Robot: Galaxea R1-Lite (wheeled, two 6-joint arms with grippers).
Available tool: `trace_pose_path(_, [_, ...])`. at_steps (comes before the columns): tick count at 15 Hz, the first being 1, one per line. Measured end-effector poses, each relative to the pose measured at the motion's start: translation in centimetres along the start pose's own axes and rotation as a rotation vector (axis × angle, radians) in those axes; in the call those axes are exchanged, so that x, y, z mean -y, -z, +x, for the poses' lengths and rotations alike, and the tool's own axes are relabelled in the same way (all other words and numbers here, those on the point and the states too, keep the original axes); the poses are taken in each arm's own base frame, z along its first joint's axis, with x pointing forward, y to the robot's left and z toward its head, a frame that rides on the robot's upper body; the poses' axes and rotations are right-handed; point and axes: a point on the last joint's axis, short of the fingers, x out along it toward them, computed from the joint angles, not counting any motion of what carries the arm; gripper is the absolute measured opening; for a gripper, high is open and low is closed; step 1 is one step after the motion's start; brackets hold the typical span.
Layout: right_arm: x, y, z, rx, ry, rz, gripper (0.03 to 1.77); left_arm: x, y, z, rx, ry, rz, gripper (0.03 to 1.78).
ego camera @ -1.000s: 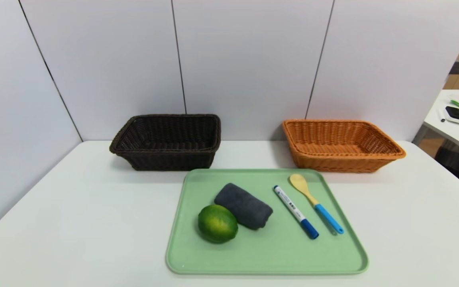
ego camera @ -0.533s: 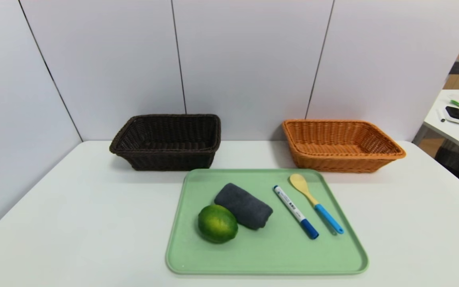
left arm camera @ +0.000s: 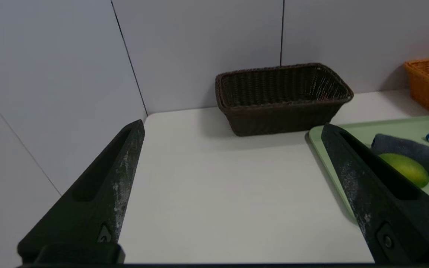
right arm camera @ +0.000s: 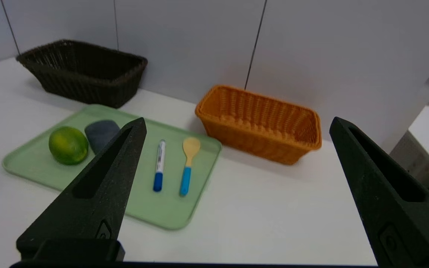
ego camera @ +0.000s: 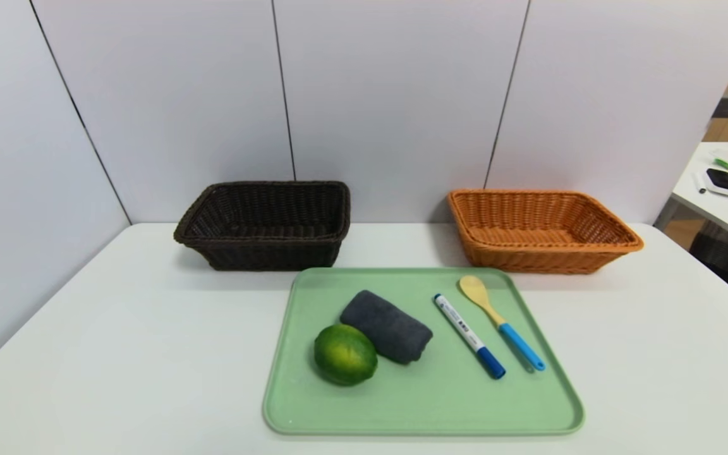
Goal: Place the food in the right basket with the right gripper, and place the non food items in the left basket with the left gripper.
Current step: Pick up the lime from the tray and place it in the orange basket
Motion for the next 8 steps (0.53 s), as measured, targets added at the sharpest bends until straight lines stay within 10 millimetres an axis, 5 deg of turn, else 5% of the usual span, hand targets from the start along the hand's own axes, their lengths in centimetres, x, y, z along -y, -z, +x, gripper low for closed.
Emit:
trace_pose_path(5, [3.6,-9.9,8.1,0.053,-0.057,-0.018,1.7,-1.0,-8.7,6.9,0.008,-0.031,0.002,1.69])
trace_pose_path(8, [4.5,-12.4,13.8,0.0,-0.168,0.018,1.7,-1.2,-10.0,12.1,-0.06,-0.039,0.025,1.69])
